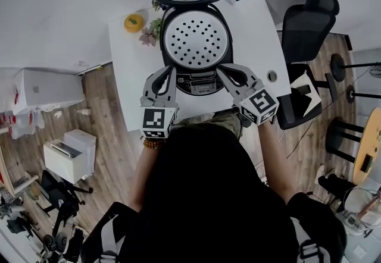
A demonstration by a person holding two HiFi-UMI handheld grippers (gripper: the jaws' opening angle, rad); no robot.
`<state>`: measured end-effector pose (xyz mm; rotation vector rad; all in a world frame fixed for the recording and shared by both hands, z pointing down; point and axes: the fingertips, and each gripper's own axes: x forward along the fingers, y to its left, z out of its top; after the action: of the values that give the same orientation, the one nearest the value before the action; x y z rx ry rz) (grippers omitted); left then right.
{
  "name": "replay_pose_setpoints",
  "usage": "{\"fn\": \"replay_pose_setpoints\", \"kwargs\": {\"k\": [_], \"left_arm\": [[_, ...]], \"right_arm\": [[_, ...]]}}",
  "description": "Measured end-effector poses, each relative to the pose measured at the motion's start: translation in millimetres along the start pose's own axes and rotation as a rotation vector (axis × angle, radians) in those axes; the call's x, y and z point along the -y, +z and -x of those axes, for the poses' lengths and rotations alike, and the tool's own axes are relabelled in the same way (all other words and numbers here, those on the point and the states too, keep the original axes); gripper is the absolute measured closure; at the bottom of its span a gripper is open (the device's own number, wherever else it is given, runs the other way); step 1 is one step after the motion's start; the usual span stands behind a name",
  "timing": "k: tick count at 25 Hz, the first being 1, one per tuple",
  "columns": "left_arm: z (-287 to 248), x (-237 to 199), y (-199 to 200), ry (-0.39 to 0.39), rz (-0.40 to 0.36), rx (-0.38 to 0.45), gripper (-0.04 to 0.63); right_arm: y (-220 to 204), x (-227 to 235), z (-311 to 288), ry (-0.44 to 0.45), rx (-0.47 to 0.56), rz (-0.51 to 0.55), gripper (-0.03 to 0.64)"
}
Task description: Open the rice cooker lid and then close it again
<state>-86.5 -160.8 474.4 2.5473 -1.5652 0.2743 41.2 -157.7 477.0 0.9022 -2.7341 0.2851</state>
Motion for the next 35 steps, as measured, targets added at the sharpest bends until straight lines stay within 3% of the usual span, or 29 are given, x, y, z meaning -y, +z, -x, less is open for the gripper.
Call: {"fn": "replay_pose_setpoints", "kwargs": {"k": [4, 26, 29, 35], "left_arm": [[-1.2, 1.1, 0.8, -0.010, -0.002, 0.007, 0.572], [-23.8, -2.0, 19.9, -0.062, -0.014, 0.043, 0.571], [-27.7, 2.5, 19.3, -0.091, -0.016, 0.035, 0.571], [-31.0, 0.7, 18.8, -0.108, -0.032, 0.027, 0.571]], "right_arm": [[-4.0, 3.7, 10.1, -0.045, 0.002, 0.027, 0.586], [14.5, 12.6, 1.0, -0.079, -0.002, 0.064, 0.583], [11.7, 13.1, 0.6, -0.069, -0.013, 0.048, 0.505], [10.2, 17.3, -1.9, -0.066, -0.024, 0.055, 0.495]]}}
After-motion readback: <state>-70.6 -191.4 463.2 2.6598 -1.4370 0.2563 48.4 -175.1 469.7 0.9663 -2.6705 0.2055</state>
